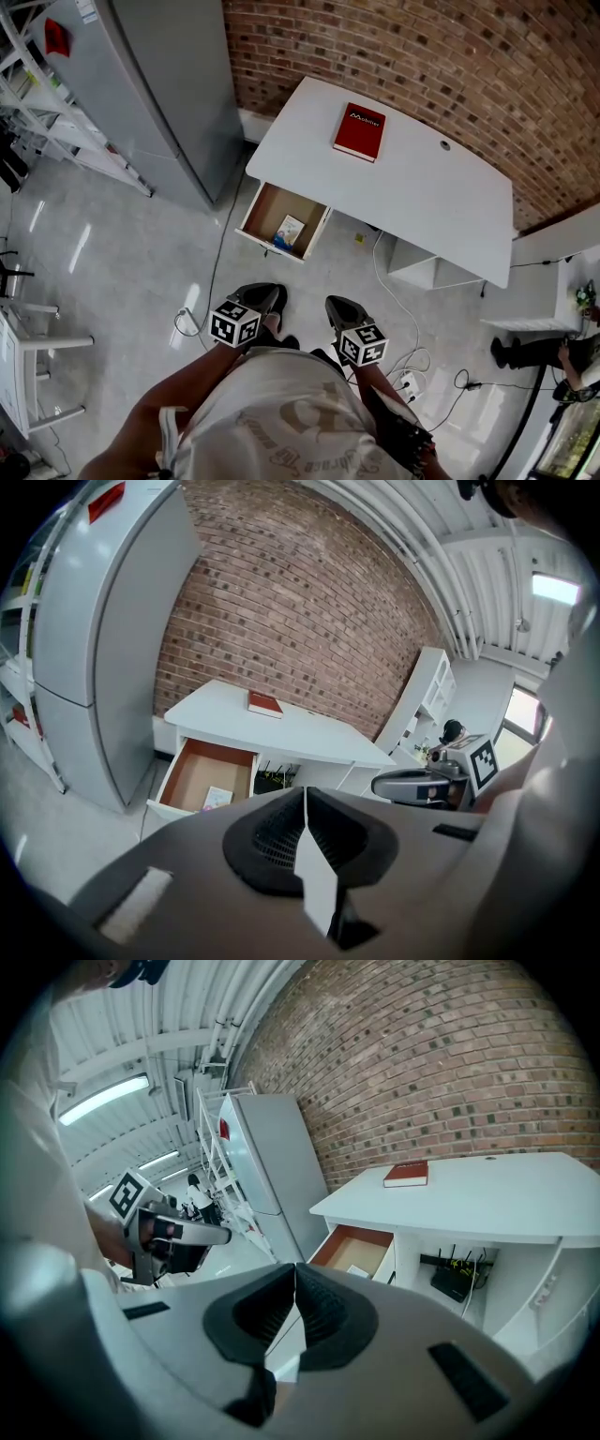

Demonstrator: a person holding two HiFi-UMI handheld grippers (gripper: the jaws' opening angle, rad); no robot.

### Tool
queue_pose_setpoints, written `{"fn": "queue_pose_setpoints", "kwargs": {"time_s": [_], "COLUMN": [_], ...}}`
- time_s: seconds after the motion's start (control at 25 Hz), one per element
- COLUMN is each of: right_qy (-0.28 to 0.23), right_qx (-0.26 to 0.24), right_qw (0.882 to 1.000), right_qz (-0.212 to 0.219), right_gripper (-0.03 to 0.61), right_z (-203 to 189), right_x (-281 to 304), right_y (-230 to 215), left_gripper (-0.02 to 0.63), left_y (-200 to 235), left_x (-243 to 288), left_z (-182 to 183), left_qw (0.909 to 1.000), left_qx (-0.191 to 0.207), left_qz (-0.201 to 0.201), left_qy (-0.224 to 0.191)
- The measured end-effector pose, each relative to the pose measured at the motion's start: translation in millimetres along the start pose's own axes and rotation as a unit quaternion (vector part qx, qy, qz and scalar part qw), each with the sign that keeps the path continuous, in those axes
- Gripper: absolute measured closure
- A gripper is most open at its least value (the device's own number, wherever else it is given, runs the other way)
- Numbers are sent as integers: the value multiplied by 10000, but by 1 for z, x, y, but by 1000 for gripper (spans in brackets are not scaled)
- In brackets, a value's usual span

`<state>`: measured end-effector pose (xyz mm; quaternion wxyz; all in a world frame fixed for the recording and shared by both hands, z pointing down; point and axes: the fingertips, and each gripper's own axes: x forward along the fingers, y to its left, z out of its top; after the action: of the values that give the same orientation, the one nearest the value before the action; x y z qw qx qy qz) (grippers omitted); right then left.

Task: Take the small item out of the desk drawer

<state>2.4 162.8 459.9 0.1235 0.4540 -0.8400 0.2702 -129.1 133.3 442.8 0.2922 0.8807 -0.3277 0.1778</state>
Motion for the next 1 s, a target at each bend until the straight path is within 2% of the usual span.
{"fn": "queue_pose_setpoints", "kwargs": {"time_s": [0.44,1.0], "right_qy": [-15,-101], "right_qx": [111,338], "right_qw": [9999,9971], "right_qz": [-105,-672], "right_gripper": [572,572], "right_z": [29,59], "right_x": [33,53], "right_y": [-28,-75], "left_gripper": [600,600], "left_y": [31,54], "left_x": [27,86], "left_z": [31,79], "left_qw": [9999,9980], "left_qx": [-13,229], "left_qz": [-15,-524], "left_qy": [108,251]}}
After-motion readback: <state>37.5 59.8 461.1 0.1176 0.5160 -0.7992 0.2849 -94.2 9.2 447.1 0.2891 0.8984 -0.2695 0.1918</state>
